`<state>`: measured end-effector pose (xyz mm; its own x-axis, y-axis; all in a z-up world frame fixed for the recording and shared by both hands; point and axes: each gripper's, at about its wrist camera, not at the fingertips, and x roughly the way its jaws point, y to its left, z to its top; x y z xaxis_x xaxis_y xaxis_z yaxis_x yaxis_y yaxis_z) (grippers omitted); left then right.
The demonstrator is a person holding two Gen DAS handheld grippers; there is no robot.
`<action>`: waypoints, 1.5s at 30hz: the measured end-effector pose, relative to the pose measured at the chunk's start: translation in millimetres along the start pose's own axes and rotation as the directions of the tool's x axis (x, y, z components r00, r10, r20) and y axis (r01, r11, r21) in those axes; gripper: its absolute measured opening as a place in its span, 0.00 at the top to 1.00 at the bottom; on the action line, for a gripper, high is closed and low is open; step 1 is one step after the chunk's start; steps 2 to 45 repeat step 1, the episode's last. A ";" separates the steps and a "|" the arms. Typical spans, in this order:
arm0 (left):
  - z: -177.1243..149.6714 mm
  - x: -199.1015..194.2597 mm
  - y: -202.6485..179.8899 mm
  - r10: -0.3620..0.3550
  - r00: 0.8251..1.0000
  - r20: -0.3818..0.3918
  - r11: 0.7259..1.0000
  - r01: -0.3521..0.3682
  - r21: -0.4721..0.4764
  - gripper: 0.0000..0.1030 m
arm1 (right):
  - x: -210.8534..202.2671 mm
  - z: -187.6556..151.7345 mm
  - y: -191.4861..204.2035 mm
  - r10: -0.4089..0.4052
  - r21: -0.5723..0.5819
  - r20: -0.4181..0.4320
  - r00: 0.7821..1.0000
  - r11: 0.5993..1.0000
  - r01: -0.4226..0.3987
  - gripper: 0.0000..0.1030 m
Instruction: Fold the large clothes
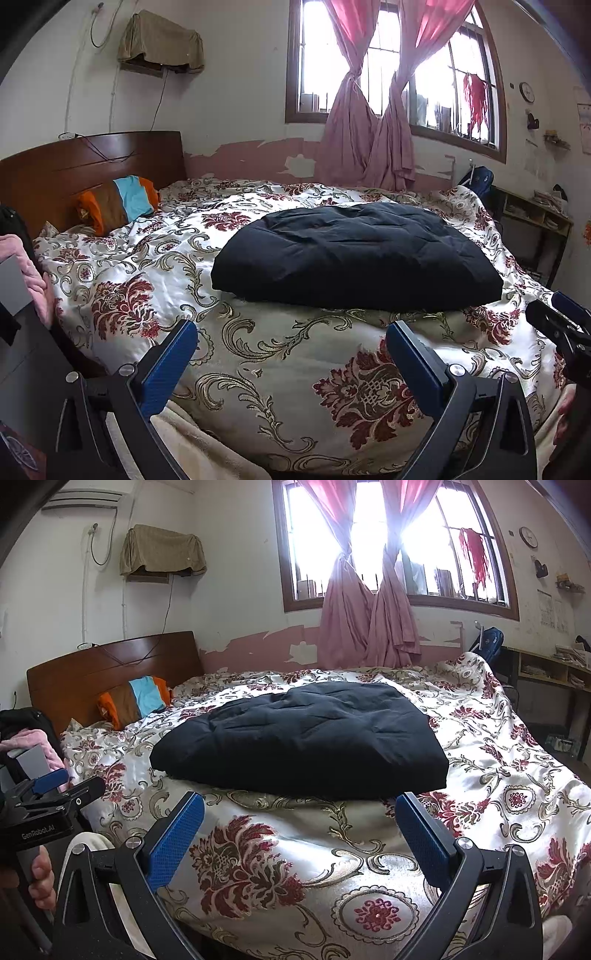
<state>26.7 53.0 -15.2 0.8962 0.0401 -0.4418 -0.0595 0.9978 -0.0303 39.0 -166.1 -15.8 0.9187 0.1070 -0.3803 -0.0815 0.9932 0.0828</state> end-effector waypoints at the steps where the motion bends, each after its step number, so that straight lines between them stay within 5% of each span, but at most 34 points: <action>1: -0.2 0.4 -0.3 0.003 1.000 0.000 1.000 -0.003 0.001 0.00 | 0.4 0.0 0.3 0.001 0.000 -0.001 1.000 1.000 -0.001 0.01; 45: -0.2 0.4 -0.3 0.003 1.000 0.000 1.000 -0.003 0.001 0.00 | 0.4 0.0 0.3 0.001 0.000 -0.001 1.000 1.000 -0.001 0.01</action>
